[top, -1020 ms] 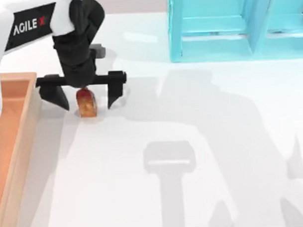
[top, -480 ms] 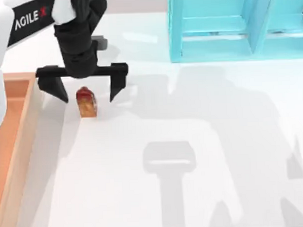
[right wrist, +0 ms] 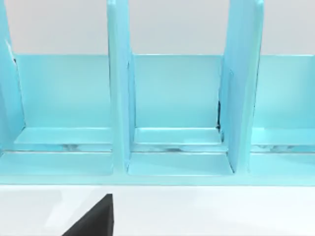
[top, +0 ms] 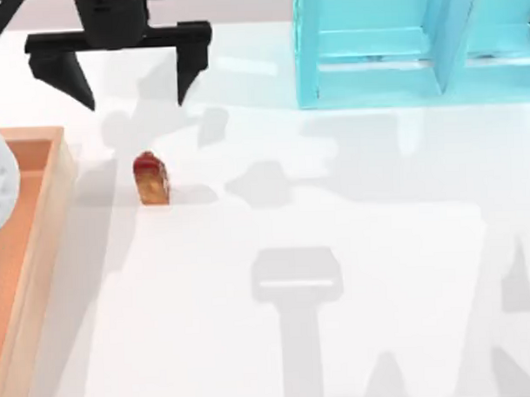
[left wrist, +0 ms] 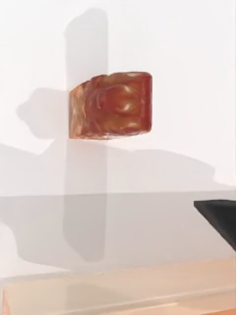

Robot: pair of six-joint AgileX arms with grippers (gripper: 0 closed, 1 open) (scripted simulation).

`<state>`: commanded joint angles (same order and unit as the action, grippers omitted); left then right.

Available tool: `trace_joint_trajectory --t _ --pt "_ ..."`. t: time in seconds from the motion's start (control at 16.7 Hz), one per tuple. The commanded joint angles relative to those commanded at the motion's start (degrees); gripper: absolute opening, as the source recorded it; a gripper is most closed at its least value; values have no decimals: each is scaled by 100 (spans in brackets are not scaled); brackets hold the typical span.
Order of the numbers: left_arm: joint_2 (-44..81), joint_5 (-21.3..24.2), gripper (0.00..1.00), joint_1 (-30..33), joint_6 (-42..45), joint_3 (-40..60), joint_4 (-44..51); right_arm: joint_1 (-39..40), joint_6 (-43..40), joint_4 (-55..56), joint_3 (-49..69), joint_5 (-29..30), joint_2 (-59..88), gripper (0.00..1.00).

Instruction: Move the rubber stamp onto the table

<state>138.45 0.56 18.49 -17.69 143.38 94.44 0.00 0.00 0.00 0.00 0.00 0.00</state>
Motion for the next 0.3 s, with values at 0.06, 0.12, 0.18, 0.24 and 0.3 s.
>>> trace_joint_trajectory --t 0.06,0.12,0.18,0.24,0.3 --pt "16 -4 100 11 13 223 224 0 0 0 0 0 0 100" --pt "25 -11 100 25 30 384 386 0 0 0 0 0 0 100" --pt "31 -17 100 38 44 487 489 0 0 0 0 0 0 100" --pt "33 -20 100 44 52 532 534 0 0 0 0 0 0 100" --pt "33 -20 100 44 52 532 534 0 0 0 0 0 0 100"
